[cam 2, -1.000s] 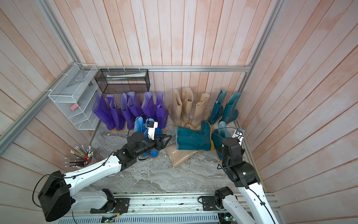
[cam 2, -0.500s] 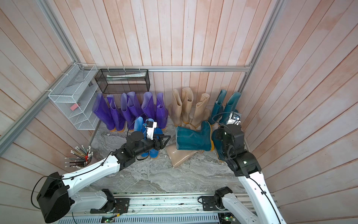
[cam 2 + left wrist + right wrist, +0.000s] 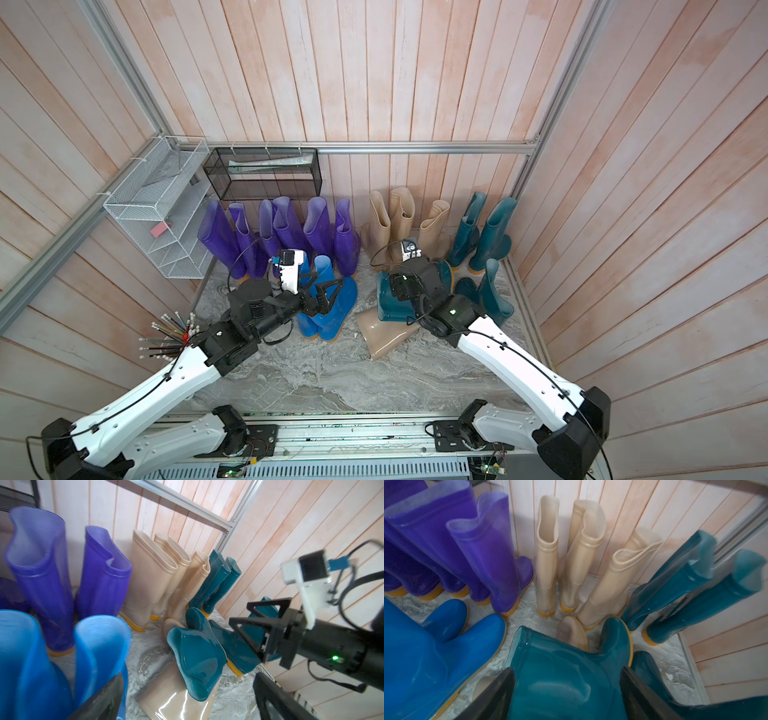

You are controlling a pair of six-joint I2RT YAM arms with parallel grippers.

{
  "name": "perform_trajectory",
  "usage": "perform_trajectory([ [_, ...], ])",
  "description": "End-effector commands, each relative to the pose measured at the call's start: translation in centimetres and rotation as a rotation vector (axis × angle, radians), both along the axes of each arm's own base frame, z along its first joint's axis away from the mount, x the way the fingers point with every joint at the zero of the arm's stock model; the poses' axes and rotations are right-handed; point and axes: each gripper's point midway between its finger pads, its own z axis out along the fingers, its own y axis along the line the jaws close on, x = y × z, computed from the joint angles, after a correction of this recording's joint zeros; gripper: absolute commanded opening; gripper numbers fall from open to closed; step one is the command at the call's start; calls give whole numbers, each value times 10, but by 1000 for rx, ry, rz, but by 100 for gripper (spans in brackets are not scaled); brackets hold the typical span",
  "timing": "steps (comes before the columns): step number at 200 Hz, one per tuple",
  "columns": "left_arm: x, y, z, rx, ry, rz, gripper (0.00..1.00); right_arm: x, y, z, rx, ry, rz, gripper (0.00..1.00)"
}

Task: Match and arrange rain boots in pairs
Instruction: Pair a pair of rain boots at the center of the board.

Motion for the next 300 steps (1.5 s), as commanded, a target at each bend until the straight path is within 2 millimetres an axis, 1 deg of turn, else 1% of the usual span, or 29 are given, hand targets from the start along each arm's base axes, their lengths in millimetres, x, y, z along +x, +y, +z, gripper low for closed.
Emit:
perform_trajectory([
  [1, -5, 22, -7, 58, 6, 69, 100, 1, 35, -26, 61, 58, 111, 94],
  [5, -6, 23, -7, 58, 6, 69, 100, 2, 39, -32, 56, 69, 119, 96],
  [17, -9, 25, -4, 56, 1, 65, 100, 6, 45, -49, 31, 100, 120, 98],
  [37, -9, 25, 0, 53, -4, 62, 100, 8, 52, -78, -7, 154, 120, 98],
  [51, -9, 23, 1, 48, -6, 55, 100, 7, 55, -93, -33, 183, 116, 98],
  [69, -9, 21, 0, 42, -4, 45, 100, 8, 51, -114, -71, 219, 76, 98],
  [87, -9, 20, -2, 39, -5, 44, 100, 8, 45, -130, -109, 245, 43, 98],
  [127, -8, 19, -4, 44, -2, 40, 100, 8, 32, -145, -197, 263, -34, 98],
  [137, -8, 19, -4, 43, -4, 41, 100, 7, 29, -143, -203, 260, -59, 98],
  [154, -7, 19, -4, 46, -7, 42, 100, 5, 31, -137, -199, 238, -53, 98],
  [160, -7, 19, -4, 46, -7, 41, 100, 5, 31, -137, -194, 232, -55, 96],
  [172, -7, 18, -4, 44, -8, 41, 100, 7, 26, -138, -210, 218, -75, 87],
  [180, -7, 18, -5, 43, -7, 37, 100, 7, 23, -140, -229, 220, -81, 78],
  [189, -7, 17, -5, 44, -6, 35, 100, 7, 17, -140, -255, 216, -101, 65],
  [192, -7, 17, -4, 42, -7, 34, 100, 7, 14, -139, -263, 212, -111, 59],
  [196, -7, 17, -4, 42, -8, 35, 100, 7, 12, -137, -270, 206, -117, 48],
  [206, -7, 17, -4, 43, -11, 34, 100, 7, 4, -129, -273, 186, -145, 13],
  [210, -7, 17, -3, 43, -13, 33, 100, 6, 1, -124, -270, 173, -155, 4],
  [213, -7, 17, -3, 41, -14, 34, 100, 6, 0, -119, -263, 163, -159, 0],
  [226, -7, 17, -1, 43, -18, 33, 100, 3, -10, -98, -230, 113, -182, 0],
  [236, -7, 16, 0, 41, -20, 30, 100, 0, -16, -78, -184, 79, -187, 0],
  [261, -6, 11, 3, 27, -26, 10, 100, -8, -22, -33, -52, 10, -150, 0],
  [282, -5, 6, 2, 17, -20, -7, 100, -15, -28, -6, -11, -10, -136, 0],
  [300, -6, -1, 1, 8, -11, -43, 98, -19, -41, 12, -37, -33, -168, 0],
])
